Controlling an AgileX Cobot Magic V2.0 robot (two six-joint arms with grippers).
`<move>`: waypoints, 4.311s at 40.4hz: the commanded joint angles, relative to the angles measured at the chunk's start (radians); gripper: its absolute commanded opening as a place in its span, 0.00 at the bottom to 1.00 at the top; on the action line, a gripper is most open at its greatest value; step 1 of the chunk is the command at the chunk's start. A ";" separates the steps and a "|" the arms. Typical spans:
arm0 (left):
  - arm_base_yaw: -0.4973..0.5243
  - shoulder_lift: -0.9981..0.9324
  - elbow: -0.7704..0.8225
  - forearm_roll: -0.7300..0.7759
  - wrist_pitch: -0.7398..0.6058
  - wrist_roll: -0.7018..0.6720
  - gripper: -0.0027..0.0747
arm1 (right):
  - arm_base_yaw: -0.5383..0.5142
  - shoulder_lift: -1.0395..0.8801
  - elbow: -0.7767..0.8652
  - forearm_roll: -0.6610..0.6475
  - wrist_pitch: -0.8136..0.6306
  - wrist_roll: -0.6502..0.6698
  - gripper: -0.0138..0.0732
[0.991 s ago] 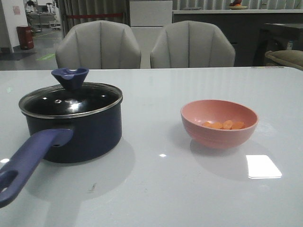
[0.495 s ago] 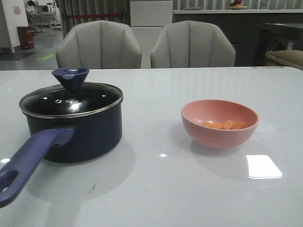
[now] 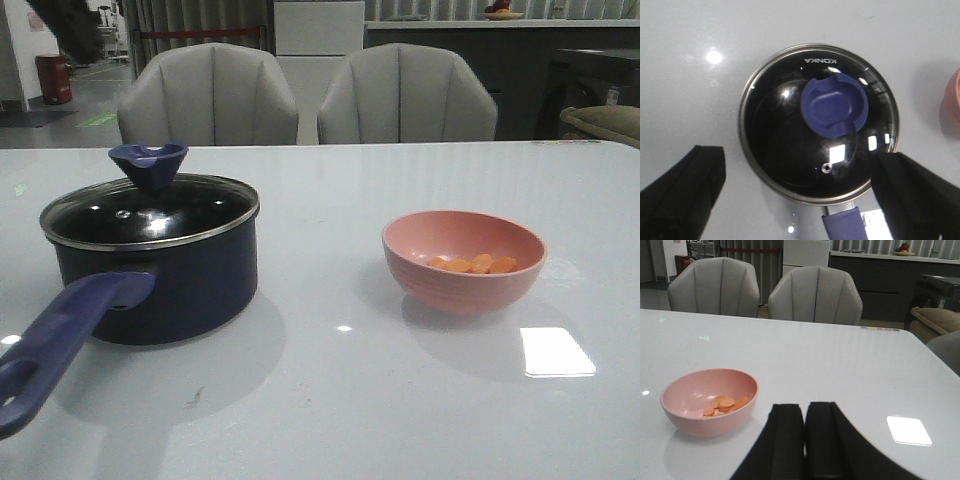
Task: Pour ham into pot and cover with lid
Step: 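Lower the left gripper onto the purple lid knob and grasp it, then lift the glass lid off the saucepan with the left gripper, then set the glass lid on the table beside the saucepan, release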
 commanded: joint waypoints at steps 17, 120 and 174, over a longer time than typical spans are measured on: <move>-0.134 0.316 -0.372 0.164 0.183 -0.221 0.86 | -0.007 -0.020 -0.005 -0.007 -0.078 -0.002 0.34; 0.448 0.189 0.037 0.047 -0.059 0.089 0.45 | -0.007 -0.020 -0.005 -0.007 -0.078 -0.002 0.34; 0.404 0.265 -0.016 -0.012 -0.039 0.136 0.82 | -0.007 -0.020 -0.005 -0.007 -0.078 -0.002 0.34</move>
